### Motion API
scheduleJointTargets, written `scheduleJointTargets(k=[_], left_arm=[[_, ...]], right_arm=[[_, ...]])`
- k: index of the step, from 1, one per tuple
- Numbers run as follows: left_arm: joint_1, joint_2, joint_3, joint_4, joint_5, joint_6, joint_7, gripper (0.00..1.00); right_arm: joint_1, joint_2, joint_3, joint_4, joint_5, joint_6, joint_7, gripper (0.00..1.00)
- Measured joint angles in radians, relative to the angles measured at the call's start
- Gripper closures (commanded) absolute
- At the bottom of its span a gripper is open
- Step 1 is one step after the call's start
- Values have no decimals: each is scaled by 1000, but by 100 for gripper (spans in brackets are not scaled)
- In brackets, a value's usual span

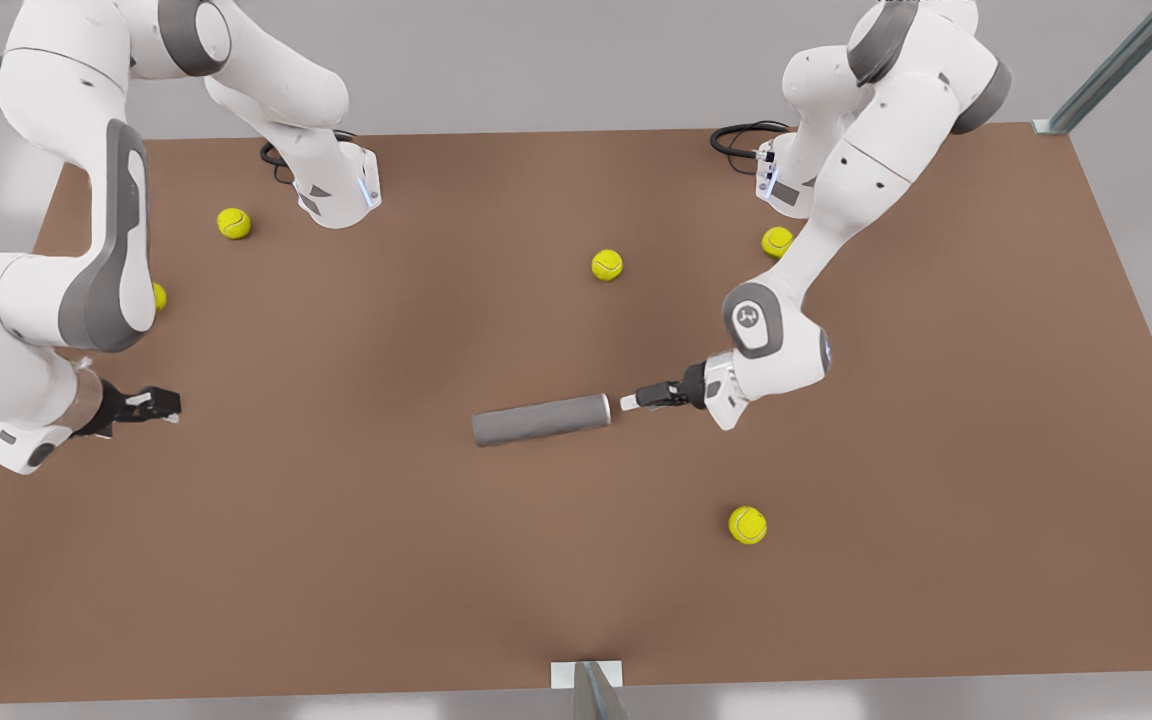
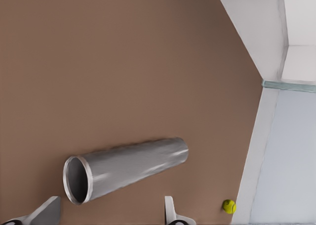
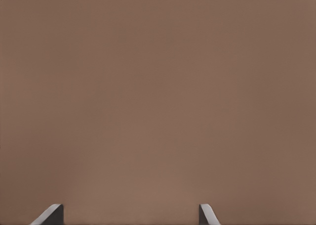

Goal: Put the tennis tube upright

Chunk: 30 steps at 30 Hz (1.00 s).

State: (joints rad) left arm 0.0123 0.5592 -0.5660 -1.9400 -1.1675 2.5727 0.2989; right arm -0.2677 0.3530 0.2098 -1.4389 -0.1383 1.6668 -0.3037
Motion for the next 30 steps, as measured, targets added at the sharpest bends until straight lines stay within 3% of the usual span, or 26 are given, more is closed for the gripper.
scheduleJointTargets(k=[9,30], left_arm=[[11,53,-60,30,-49,6,40,0],[-12,115,-59,15,-181,21,207,0]], right_arm=[[-6,-7,2,2,2,37,14,0],[-25,8,2,-6,17,59,0,0]])
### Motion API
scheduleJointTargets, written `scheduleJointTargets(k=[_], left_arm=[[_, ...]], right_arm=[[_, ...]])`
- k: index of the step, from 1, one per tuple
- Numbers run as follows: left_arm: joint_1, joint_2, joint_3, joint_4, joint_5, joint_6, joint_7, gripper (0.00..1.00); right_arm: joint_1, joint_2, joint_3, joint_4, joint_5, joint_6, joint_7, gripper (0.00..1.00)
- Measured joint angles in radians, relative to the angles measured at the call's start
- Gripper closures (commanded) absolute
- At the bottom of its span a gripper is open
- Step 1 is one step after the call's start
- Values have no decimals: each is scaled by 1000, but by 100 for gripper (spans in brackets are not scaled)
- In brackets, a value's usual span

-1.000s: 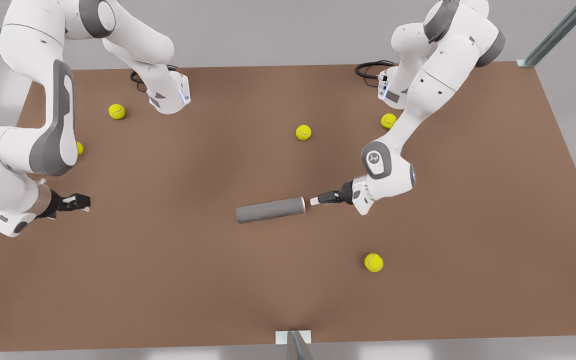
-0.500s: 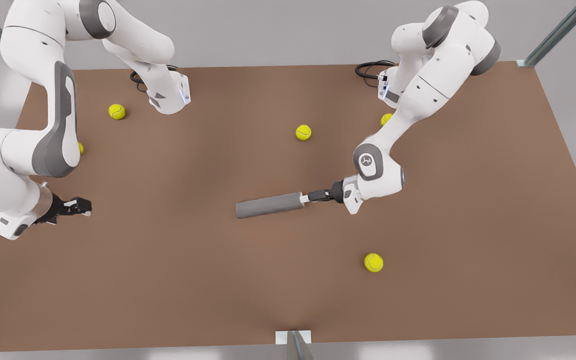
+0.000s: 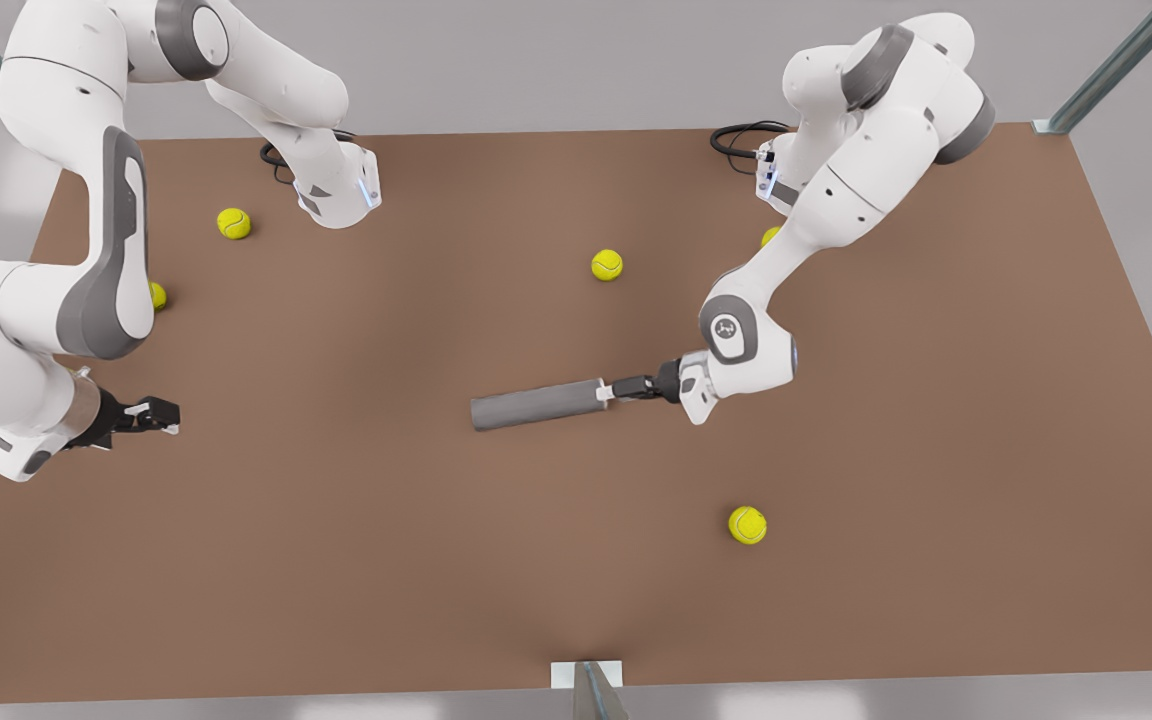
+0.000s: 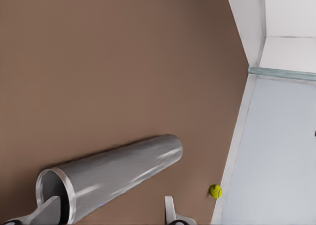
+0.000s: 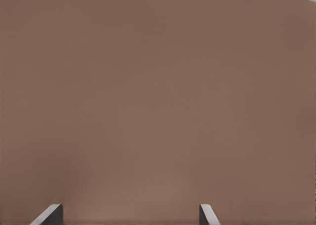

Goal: Put the tennis tube upright

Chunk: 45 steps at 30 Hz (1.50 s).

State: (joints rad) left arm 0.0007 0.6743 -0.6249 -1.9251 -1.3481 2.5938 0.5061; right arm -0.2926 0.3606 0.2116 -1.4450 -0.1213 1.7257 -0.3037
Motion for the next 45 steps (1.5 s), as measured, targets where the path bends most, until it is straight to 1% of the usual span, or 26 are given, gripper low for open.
scheduleJointTargets(k=[15,24,35,36,37,38,39,43,45], left_arm=[[-20,86,-1,27,-70,26,97,0],[-52,104,0,41,-123,26,97,0],[-77,173,1,115,-157,27,139,1],[-74,171,1,115,-160,28,140,15],[-70,171,-1,115,-163,26,140,34],[-68,170,0,115,-165,26,140,49],[-67,170,0,115,-167,25,145,62],[-65,169,0,115,-170,25,147,76],[-65,168,-1,115,-173,22,147,79]], right_arm=[[10,-13,2,-4,-3,-2,0,0],[12,-11,2,-5,-3,-2,0,0],[2,-26,2,-18,-2,11,0,0],[1,-53,2,-63,0,44,0,0],[3,-49,2,-61,0,43,0,0],[4,-46,2,-57,0,42,0,0],[5,-46,2,-57,11,41,1,0],[12,-43,2,-56,15,47,0,0],[16,-41,2,-57,14,50,0,0]])
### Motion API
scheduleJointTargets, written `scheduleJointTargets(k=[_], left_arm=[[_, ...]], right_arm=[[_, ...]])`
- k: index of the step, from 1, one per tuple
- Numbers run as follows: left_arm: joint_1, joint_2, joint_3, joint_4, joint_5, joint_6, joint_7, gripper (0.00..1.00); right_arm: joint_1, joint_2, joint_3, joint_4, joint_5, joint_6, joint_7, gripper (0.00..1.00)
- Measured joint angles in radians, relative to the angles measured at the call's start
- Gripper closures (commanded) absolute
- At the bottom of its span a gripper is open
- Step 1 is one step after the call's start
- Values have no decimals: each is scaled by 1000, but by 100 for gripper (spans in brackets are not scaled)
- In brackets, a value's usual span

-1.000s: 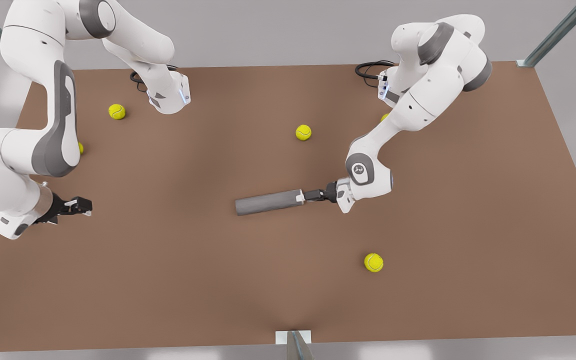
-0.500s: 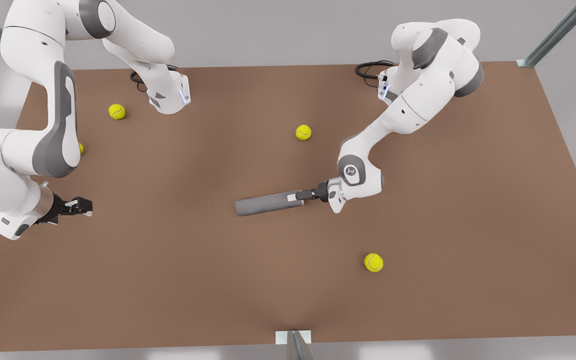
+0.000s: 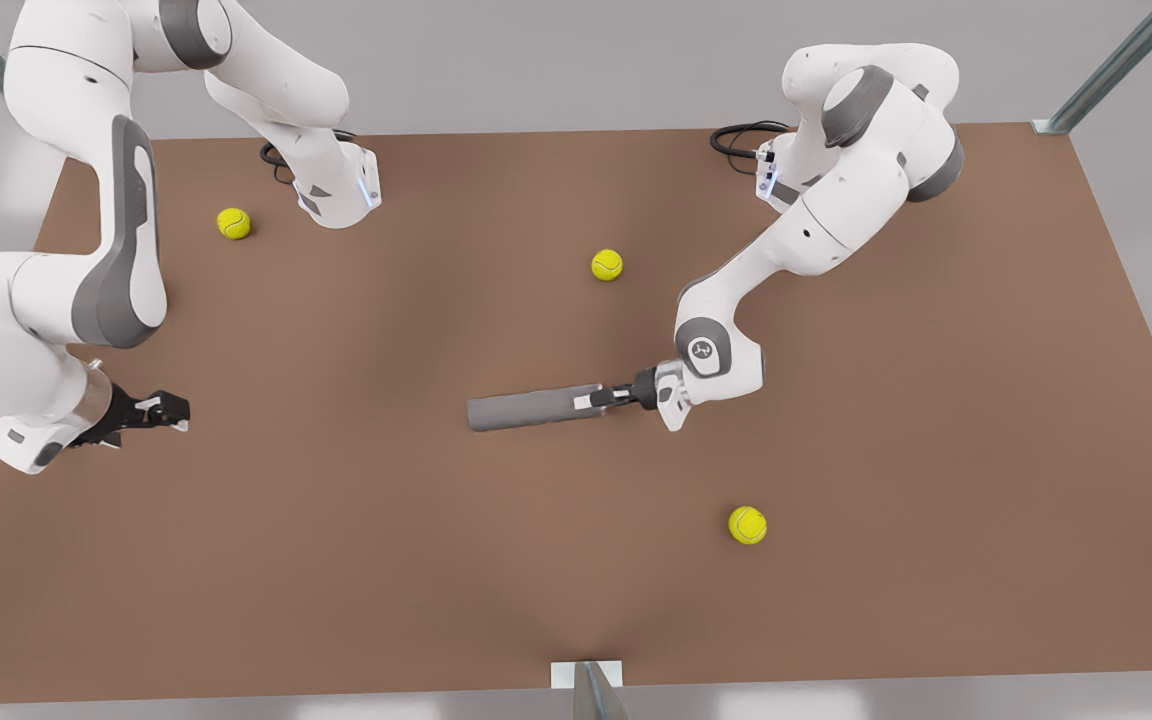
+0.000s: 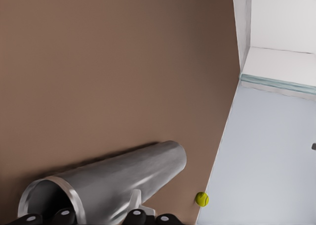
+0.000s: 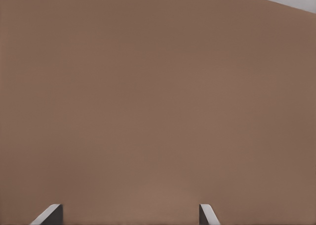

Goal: Put the tennis tube upright

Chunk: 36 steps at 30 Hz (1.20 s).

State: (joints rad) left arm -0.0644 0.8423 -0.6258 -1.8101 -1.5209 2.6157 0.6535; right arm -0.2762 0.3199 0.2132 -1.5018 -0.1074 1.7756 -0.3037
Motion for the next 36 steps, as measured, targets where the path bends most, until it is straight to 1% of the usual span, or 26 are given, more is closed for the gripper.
scheduleJointTargets(k=[5,10,14,20,23,29,32,36], left_arm=[[8,-14,-12,0,-18,-3,1,79],[94,-17,-112,-6,-38,7,0,79],[149,-69,-159,-43,-54,9,-40,79],[176,-220,-169,-115,-54,31,-149,79],[194,-317,-167,-161,-50,30,-230,79],[258,-551,-165,-322,-40,24,-332,79],[263,-643,-164,-378,-37,22,-384,79],[319,-673,-163,-417,3,12,-400,79]], right_arm=[[0,15,0,6,-9,0,-2,0],[8,30,1,34,-10,-6,-1,0],[22,31,0,35,-15,-5,0,0],[17,42,0,44,-14,-5,-1,0],[19,42,-1,43,-15,-4,-2,0],[22,42,-1,43,-17,-4,0,0],[23,50,0,43,-17,-4,0,0],[23,50,0,43,-17,-4,0,0]])
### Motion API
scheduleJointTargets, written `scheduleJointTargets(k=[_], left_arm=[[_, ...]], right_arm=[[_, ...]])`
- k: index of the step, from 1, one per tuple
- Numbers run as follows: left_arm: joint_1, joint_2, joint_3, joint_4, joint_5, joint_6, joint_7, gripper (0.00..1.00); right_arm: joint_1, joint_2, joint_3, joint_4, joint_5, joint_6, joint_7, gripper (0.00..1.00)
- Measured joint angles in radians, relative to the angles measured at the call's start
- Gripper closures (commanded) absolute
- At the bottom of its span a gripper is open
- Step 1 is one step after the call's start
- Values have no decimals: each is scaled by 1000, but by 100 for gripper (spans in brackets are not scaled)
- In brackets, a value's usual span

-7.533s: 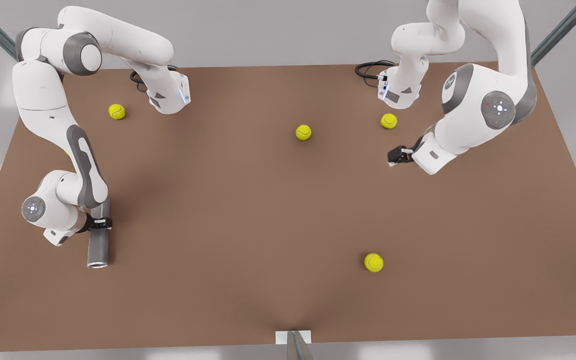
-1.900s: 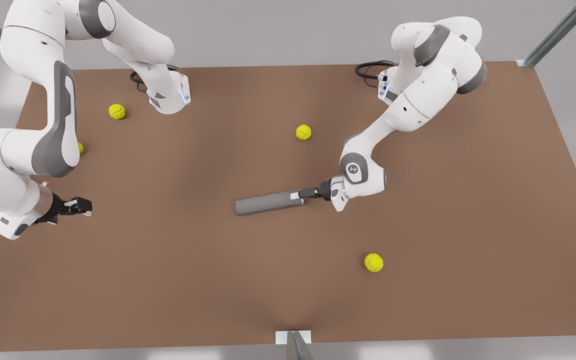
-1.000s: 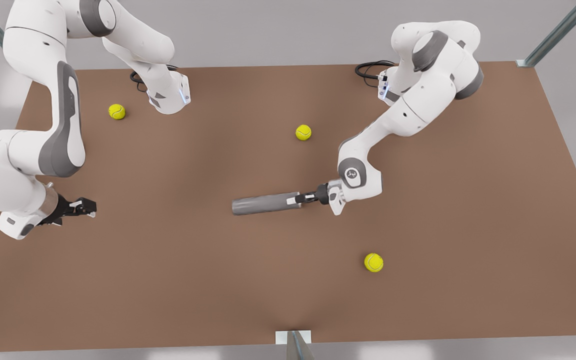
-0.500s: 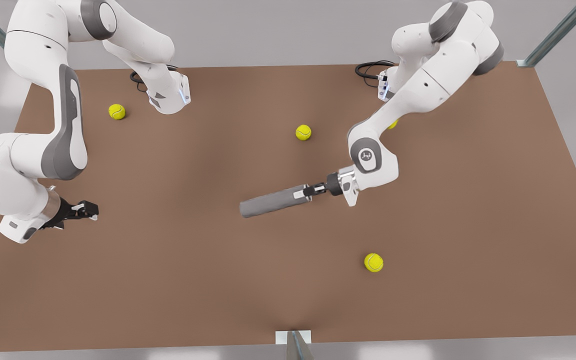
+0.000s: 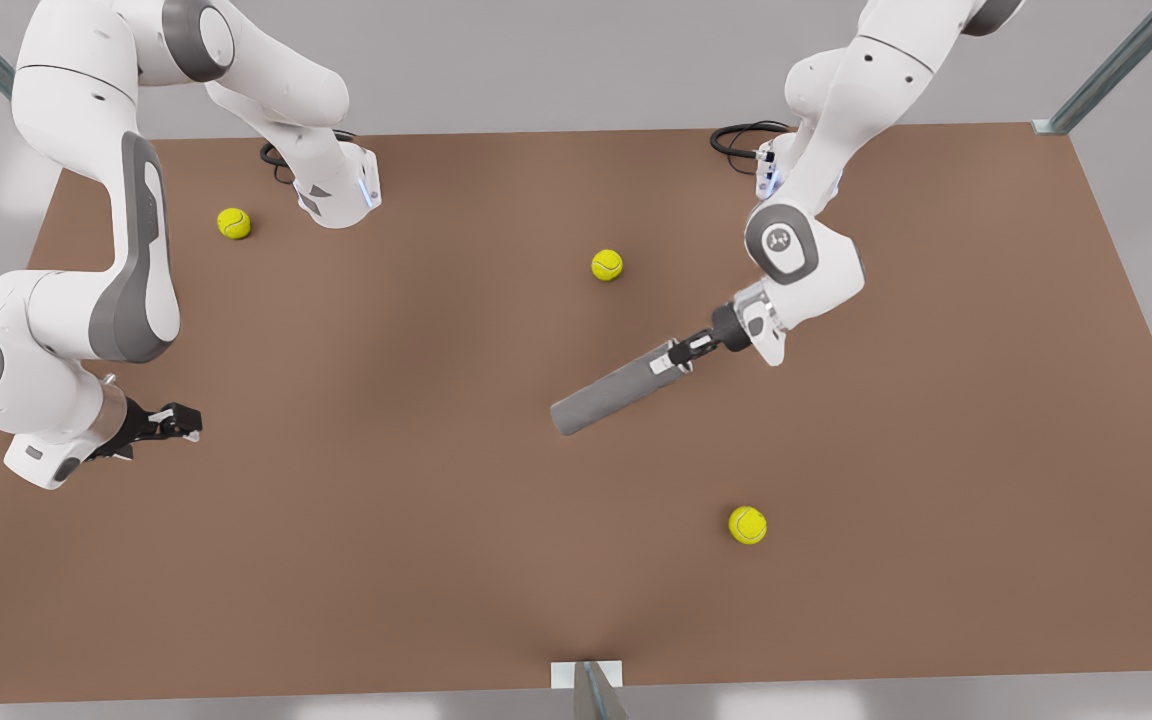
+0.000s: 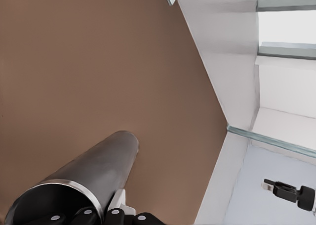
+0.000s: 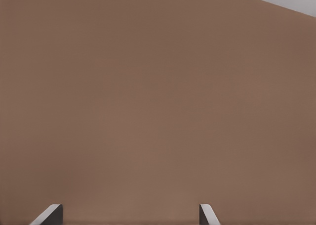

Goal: Put the tennis tube upright

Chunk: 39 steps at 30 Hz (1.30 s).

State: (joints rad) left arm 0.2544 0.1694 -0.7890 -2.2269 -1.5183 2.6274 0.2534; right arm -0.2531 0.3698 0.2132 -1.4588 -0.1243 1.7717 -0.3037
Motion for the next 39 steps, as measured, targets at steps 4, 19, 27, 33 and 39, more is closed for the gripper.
scheduleJointTargets(k=[4,19,27,33,39], left_arm=[[64,-153,1,-65,93,-122,-177,79],[284,-474,7,-44,691,-506,-502,79],[290,-482,2,14,1040,-561,-590,79],[280,-364,-10,47,1284,-566,-636,79],[279,-276,-10,55,1437,-573,-652,79]], right_arm=[[0,1,0,0,0,-1,0,0],[0,6,0,0,0,-5,0,0],[-2,6,0,0,0,-8,-2,0],[0,10,0,-3,0,-3,-1,0],[0,14,0,-2,1,-5,-2,0]])
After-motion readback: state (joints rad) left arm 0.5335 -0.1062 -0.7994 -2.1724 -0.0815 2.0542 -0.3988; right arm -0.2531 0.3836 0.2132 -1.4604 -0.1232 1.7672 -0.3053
